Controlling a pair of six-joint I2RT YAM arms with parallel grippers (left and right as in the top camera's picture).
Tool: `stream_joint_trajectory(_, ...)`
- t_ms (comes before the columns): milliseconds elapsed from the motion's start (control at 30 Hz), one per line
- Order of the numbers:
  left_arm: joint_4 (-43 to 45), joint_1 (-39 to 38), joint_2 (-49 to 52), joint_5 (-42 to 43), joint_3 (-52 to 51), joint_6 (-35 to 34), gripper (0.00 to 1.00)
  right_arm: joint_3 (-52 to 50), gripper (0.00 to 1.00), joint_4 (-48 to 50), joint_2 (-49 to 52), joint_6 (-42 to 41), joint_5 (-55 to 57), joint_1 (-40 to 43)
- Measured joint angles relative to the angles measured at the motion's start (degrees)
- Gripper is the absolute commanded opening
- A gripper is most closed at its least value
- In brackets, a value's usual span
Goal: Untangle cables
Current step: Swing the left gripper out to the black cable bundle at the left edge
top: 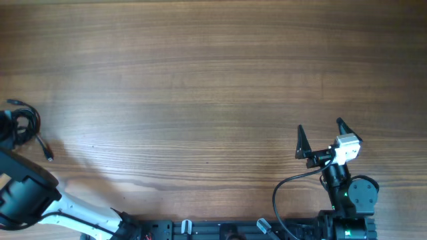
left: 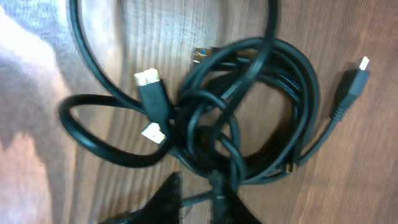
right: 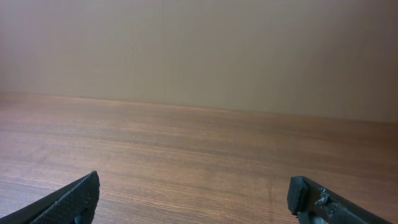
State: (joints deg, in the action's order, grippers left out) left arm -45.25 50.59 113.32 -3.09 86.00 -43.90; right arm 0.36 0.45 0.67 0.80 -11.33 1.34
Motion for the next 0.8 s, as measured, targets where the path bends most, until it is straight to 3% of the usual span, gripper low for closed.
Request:
stream_joint_trajectory(67,0.8,-1.0,0.4,0.2,0.0,0.0,0.22,0.0,1.00,0.0,0.0,0.0,0.0,0.0)
stream_joint_trajectory(133,0.9,-2.1,1.7,0.2,0.0,0.0,0.34,0.0,1.00,0.0,0.0,0.0,0.0,0.0)
stream_joint_trajectory(200,1.8,-2.2,3.1,0.2,0.0,-0.2,0.34,0.0,1.00,0.0,0.0,0.0,0.0,0.0)
stream_joint_trajectory(233,2.1,-2.2,3.6,0.2,0.0,-0.1,0.32,0.0,1.00,0.0,0.0,0.0,0.0,0.0)
stream_joint_trajectory(333,2.8,-2.2,3.7,0.2,0.0,0.1,0.04,0.0,1.00,0.0,0.0,0.0,0.0,0.0)
stream_joint_trajectory(467,3.4,-2.3,3.7,-0.1,0.2,-0.1,0.04,0.0,1.00,0.0,0.0,0.0,0.0,0.0)
stream_joint_trajectory(500,3.3,-2.3,3.7,-0.1,0.2,-0.1,0.29,0.0,1.00,0.0,0.0,0.0,0.0,0.0)
stream_joint_trajectory(567,2.7,-2.3,3.7,-0.6,0.2,-0.2,0.32,0.0,1.00,0.0,0.0,0.0,0.0,0.0)
stream_joint_trajectory(667,2.4,-2.2,3.8,-1.0,0.0,-0.2,0.23,0.0,1.00,0.0,0.0,0.0,0.0,0.0)
stream_joint_trajectory(700,3.7,-2.3,3.8,-1.1,-0.6,-0.2,0.11,0.0,1.00,0.0,0.0,0.0,0.0,0.0)
stream_joint_trajectory(733,5.5,-2.3,3.8,-1.1,-1.4,0.0,0.05,0.0,0.99,0.0,0.0,0.0,0.0,0.0)
stream_joint_trajectory(800,8.4,-2.8,3.8,-0.9,-2.3,0.0,0.07,0.0,1.00,0.0,0.0,0.0,0.0,0.0)
